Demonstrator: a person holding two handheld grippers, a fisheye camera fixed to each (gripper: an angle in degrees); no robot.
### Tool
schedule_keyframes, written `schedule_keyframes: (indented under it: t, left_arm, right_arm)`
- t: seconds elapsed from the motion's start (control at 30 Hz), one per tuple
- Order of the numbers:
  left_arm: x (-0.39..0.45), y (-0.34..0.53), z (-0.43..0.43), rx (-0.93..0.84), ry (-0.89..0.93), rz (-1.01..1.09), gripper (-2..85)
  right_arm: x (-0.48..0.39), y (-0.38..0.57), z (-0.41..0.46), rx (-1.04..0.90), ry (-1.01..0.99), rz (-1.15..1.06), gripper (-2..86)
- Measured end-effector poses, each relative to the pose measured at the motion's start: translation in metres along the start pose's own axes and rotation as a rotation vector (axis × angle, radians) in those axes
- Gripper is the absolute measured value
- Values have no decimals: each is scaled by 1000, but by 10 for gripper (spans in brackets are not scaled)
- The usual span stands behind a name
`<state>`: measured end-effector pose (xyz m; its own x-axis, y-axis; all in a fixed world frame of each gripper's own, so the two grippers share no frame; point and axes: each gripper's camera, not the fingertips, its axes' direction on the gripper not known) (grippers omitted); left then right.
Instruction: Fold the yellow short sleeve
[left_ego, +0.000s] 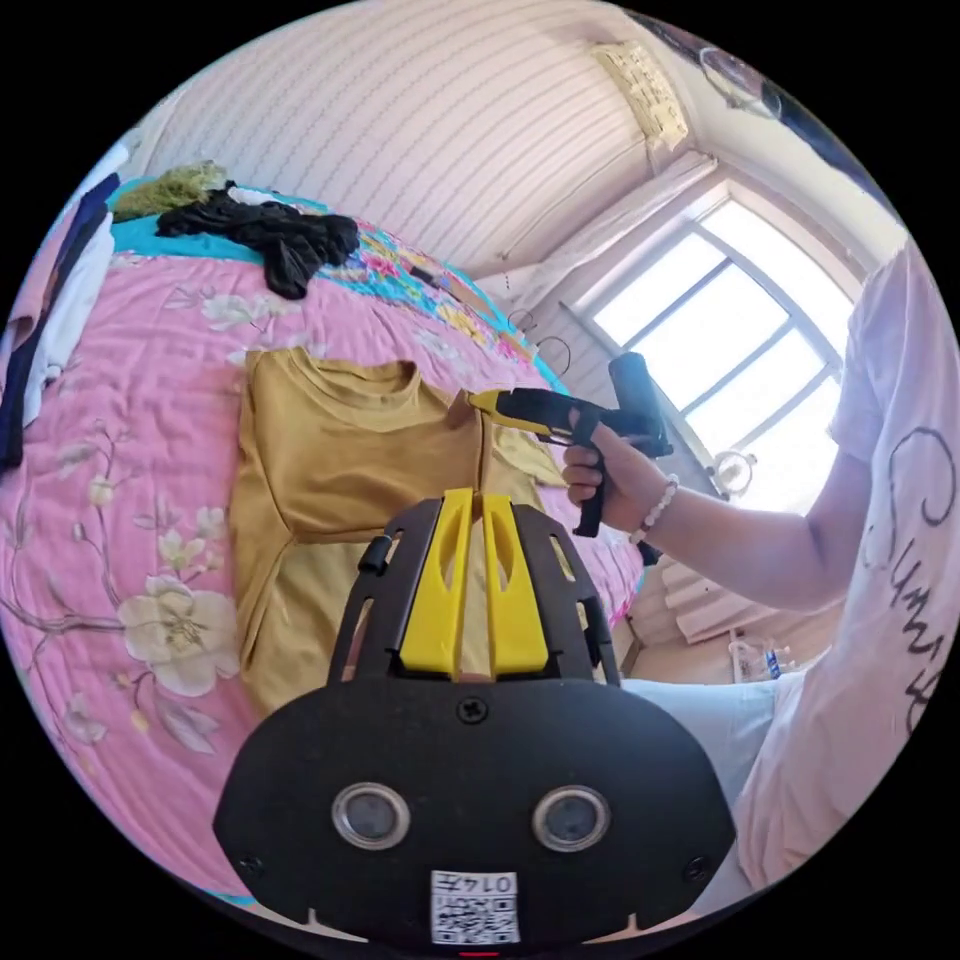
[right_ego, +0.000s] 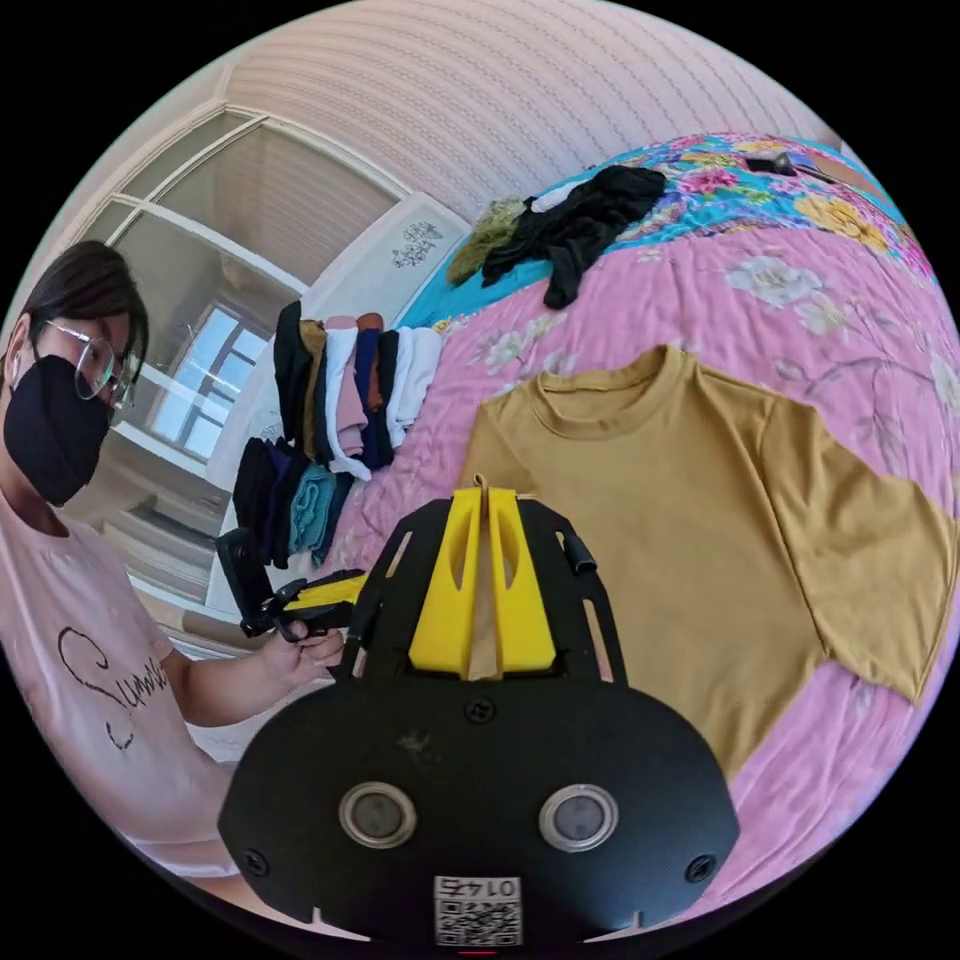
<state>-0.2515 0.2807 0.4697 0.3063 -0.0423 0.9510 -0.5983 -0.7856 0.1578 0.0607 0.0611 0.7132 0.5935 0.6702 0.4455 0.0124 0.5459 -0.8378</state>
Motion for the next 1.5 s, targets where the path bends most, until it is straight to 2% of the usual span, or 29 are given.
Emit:
schedule_keyframes:
  t: [0.13, 0.27, 0.37, 0.43, 0.57, 0.67, 0.77, 0.83, 0.97, 1.17, 1.27, 1.5]
  left_arm:
    - [7, 15, 49, -183, -67, -36, 20]
    - [9, 14, 44, -169, -114, -57, 38]
    - [10, 2, 32, -151, -321, 4, 45]
    - [6, -8, 27, -134, -446, 31, 50]
    - [14, -13, 31, -118, -276, 105, 52]
    - [21, -2, 56, -201, -192, 91, 56]
    - [27, 3, 63, -192, -250, 49, 59]
    - [17, 3, 57, -134, -355, -53, 61]
    - [-9, -2, 59, -86, -374, -173, 76]
    - [-12, -19, 89, -176, -395, -120, 38]
    - [3, -24, 87, -154, -410, -74, 22]
    - [21, -26, 94, -170, -321, -23, 11]
  right_arm:
    - [33, 30, -3, -107, 97, 150, 13]
    - [42, 46, -27, -128, 182, 225, 22]
    - [26, 30, -36, -112, 208, 113, 34]
    - [8, -8, -17, -126, 122, -35, 52]
    - [-12, -61, 19, -203, 14, -126, 64]
    - [-32, -63, 23, -242, 25, -168, 68]
    - [-42, -35, 11, -290, 106, -150, 72]
    - [-47, -7, -2, -316, 121, -109, 75]
    - [-42, 21, -7, -362, 93, 26, 82]
    - [-40, 19, -15, -313, -60, 140, 23]
    - [-42, 16, -35, -283, -47, 142, 10]
    - [-32, 7, -89, -260, -46, 117, 6]
